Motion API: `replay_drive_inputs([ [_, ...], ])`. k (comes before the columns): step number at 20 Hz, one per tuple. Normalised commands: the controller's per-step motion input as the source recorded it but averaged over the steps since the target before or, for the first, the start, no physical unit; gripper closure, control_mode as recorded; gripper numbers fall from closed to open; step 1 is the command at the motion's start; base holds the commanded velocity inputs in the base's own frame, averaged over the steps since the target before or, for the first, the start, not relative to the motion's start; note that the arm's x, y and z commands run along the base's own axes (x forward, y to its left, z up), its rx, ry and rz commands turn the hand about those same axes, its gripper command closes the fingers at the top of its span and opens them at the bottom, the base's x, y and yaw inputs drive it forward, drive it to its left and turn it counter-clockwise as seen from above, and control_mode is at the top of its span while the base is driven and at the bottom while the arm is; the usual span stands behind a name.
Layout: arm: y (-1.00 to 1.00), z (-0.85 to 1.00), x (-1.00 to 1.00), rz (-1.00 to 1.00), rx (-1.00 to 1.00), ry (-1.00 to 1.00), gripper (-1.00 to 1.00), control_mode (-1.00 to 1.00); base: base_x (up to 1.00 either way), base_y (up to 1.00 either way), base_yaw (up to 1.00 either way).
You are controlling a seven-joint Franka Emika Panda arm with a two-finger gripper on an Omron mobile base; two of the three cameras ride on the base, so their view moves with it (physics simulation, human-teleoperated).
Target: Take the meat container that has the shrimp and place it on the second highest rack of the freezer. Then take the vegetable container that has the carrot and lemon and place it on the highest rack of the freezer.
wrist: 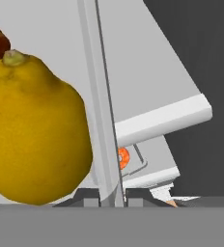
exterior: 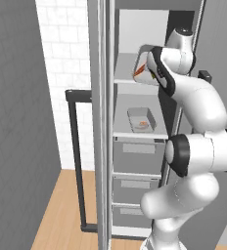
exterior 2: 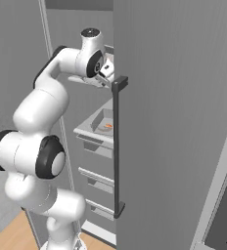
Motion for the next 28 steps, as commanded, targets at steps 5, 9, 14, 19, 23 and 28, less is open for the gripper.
replay_drive_inputs([
  [5, 0.23, -0.09, 0.09, 0.0, -0.01, -0.01, 1.0, -1.0, 0.0, 0.0, 0.0],
  [9, 0.1, -0.44, 0.34, 0.0, 0.0, -0.04, 1.0, -1.0, 0.0, 0.0, 0.0],
  [14, 0.11, -0.4, 0.41, 0.0, -0.05, 0.0, 1.0, -1.0, 0.0, 0.0, 0.0],
  [19, 0.0, 0.07, 0.39, -0.04, -0.01, 0.0, 1.0, -1.0, 0.0, 0.0, 0.0],
  [23, 0.0, 0.0, 0.52, -0.13, 0.0, -0.01, 1.0, -1.0, 0.0, 0.0, 0.0],
  [28, 0.0, 0.0, 0.45, -0.19, 0.0, -0.01, 1.0, -1.0, 0.0, 0.0, 0.0],
])
